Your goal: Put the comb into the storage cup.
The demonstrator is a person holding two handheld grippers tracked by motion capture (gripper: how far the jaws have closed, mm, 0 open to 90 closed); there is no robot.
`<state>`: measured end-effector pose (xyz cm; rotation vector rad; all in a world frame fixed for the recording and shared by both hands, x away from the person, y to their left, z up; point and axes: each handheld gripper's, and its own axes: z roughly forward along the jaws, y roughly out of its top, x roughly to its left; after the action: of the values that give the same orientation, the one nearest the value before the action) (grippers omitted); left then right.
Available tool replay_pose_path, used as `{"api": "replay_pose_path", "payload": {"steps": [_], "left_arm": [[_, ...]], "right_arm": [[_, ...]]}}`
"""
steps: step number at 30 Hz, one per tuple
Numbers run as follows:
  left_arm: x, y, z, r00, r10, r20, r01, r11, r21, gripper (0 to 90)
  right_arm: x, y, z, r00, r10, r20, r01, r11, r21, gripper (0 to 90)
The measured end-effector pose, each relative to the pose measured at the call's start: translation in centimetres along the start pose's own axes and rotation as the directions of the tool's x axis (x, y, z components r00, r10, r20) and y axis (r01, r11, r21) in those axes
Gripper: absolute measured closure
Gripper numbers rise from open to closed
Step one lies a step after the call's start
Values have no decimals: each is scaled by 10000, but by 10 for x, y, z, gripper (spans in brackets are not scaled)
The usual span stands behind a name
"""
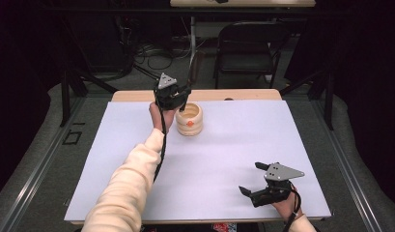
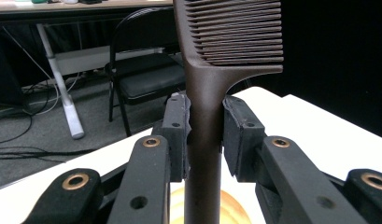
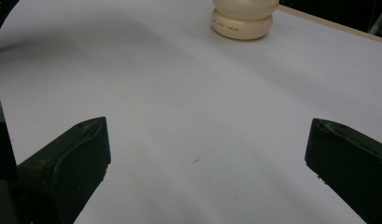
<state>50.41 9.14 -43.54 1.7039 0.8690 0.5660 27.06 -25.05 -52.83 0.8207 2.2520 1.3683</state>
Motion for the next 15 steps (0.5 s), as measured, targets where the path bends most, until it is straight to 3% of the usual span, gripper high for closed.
{"api": "replay_pose_path", "payload": {"steps": [15], "left_arm": [[1,-6,8,9999,-131,46,131,9999,-3,724]], "right_arm": [[0,0,0,10000,-10,-6,10,10000,-6,0]]}}
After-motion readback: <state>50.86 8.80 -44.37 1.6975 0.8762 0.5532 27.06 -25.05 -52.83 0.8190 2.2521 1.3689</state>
